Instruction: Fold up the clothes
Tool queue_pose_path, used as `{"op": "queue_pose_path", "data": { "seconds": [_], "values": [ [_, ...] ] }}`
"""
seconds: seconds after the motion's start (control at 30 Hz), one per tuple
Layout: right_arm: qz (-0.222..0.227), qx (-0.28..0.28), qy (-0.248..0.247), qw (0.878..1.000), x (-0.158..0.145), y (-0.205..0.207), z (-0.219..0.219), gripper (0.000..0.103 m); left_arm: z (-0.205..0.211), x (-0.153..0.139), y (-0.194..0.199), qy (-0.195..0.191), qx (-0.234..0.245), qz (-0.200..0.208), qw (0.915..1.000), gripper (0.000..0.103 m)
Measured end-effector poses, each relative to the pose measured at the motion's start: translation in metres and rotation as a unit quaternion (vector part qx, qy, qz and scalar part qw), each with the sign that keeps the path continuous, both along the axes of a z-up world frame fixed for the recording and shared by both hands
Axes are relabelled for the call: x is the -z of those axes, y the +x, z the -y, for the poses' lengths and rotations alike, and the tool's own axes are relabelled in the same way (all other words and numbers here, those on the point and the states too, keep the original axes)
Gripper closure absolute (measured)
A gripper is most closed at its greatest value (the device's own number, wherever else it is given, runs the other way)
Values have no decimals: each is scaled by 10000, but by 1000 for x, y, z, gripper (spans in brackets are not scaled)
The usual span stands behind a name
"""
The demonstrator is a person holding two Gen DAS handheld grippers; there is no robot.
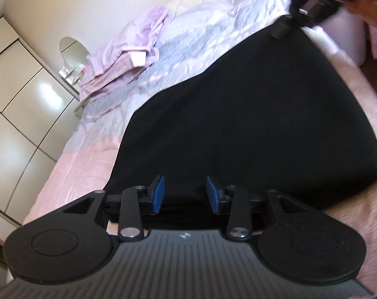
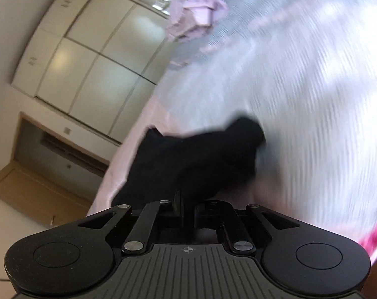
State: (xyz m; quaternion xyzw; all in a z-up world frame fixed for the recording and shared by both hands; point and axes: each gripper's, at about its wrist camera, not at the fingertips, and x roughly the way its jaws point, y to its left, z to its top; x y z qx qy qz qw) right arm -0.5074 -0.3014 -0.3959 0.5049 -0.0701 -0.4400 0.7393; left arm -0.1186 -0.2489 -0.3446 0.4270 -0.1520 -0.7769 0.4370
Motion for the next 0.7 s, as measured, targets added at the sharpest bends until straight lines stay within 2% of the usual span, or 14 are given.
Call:
{"op": "queue_pose_path", "data": {
  "seconds": [0.13,0.2,0.3,0.37,0.4,0.47,0.53,0.57,0.6,0.63,0.67,0.7],
  "values": [
    [-655,159,-239,9974,-31,-42,41,100,-1,-1,4,12,95,-122,9999,69],
    [-886,133,-71,9960,-26,-48,59,100,-2,-1,6,17,143,-184,9997,69],
    [-1281,104,45,9917,-17,-43,57,99,-1,0,13,-61,152,-199,9997,68],
    [-1529,192,-24,9881,-18,-38,43,97,3,-1,23,-201,119,-63,9997,65],
    [-1725,227,-86,9847,-21,-35,33,96,4,2,27,-336,148,121,9993,61],
    [-2382,188,-398,9702,-35,-19,9,94,9,11,33,-683,287,666,9950,53],
    [-2990,-91,-831,9506,-50,5,-17,93,14,27,36,-1065,604,1294,9840,37],
    [-3226,-304,-1048,9402,-56,19,-30,89,17,35,38,-1253,762,1606,9761,32],
    [-3427,-509,-1240,9298,-61,34,-44,74,20,44,40,-1440,918,1915,9665,24],
    [-3622,-754,-1428,9180,-63,51,-57,62,22,52,41,-1624,1073,2220,9554,19],
    [-3792,-995,-1601,9059,-64,69,-68,43,24,59,43,-1793,1254,2475,9439,19],
    [-3908,-1224,-1759,8952,-63,85,-78,41,27,64,43,-1907,1451,2625,9347,19]
  ]
}}
